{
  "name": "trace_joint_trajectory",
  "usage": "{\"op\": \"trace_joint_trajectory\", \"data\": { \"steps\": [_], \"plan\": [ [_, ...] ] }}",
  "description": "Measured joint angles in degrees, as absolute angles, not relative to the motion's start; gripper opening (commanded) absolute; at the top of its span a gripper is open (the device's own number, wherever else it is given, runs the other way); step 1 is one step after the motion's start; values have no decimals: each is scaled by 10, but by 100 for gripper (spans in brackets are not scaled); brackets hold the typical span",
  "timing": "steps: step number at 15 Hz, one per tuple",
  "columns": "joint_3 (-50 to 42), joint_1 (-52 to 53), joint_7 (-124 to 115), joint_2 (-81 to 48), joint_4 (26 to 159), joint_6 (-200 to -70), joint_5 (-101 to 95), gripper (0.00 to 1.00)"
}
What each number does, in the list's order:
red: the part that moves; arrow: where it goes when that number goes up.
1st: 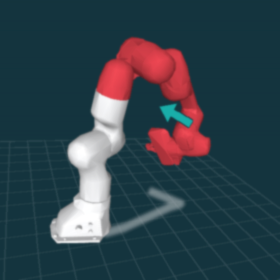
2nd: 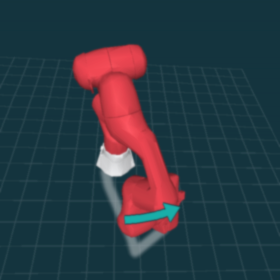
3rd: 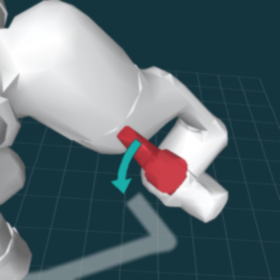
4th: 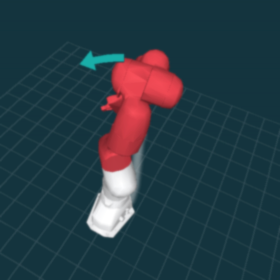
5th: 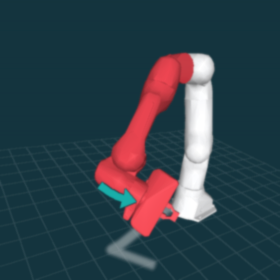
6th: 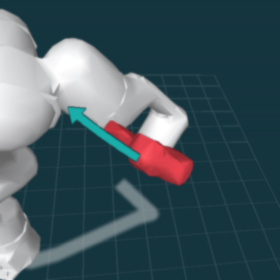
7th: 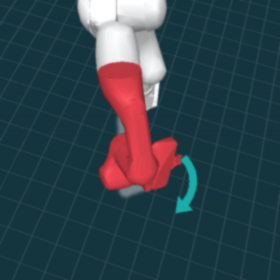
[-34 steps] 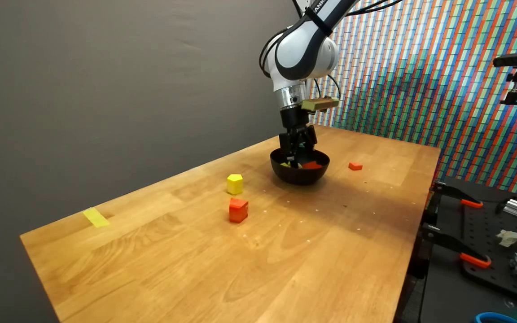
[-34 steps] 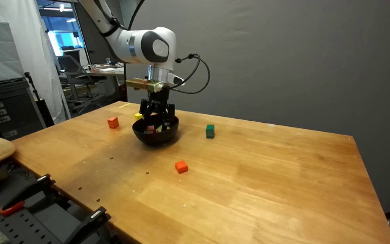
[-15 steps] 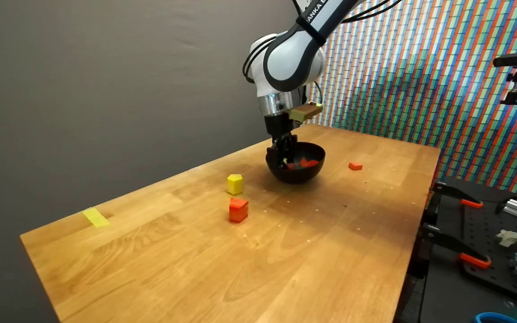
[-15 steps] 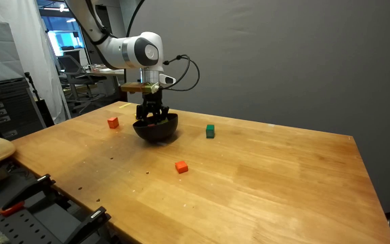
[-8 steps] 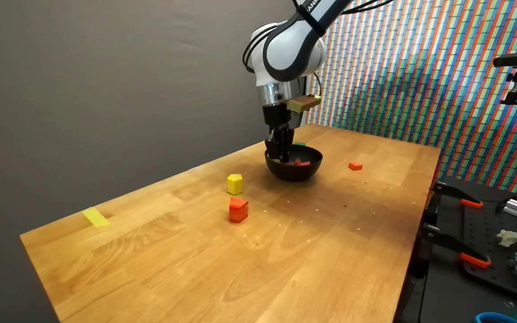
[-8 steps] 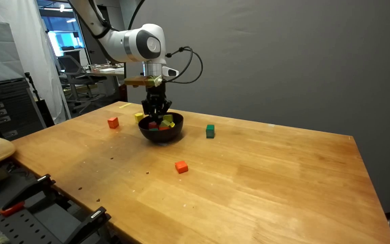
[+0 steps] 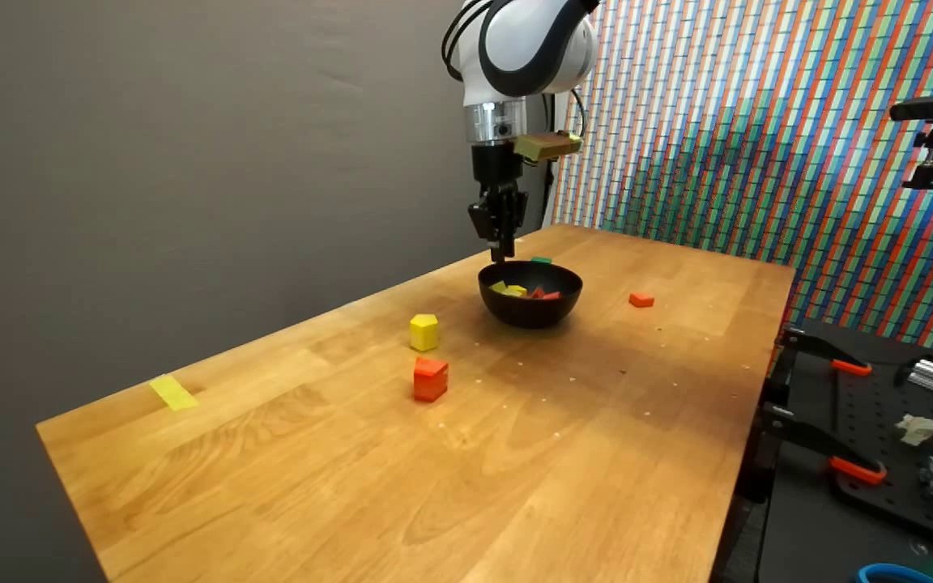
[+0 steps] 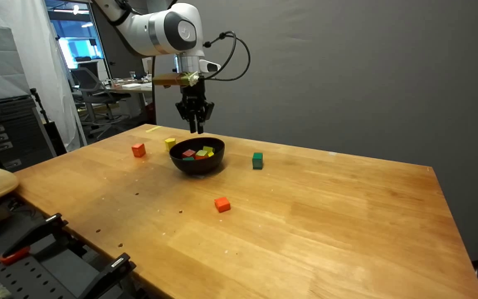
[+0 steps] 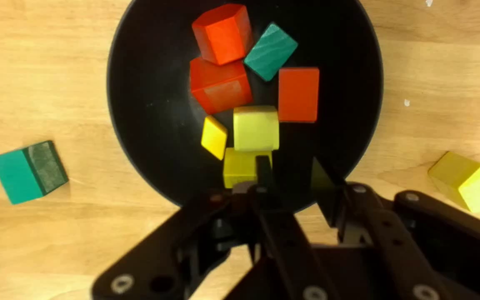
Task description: Remove the cubes from the bowl
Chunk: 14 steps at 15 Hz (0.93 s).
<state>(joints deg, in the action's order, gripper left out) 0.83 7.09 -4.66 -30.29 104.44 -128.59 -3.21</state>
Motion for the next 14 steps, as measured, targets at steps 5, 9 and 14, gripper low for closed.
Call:
{"op": "trace_joint_trajectory", "data": {
  "steps": [5,9,14],
  "plan": [
    [23,57,-43,-329,1060,-1288,19,99],
    [25,42,-42,-353,1069,-1308,47,86],
    [33,22,-35,-359,1073,-1332,87,54]
  ]
}}
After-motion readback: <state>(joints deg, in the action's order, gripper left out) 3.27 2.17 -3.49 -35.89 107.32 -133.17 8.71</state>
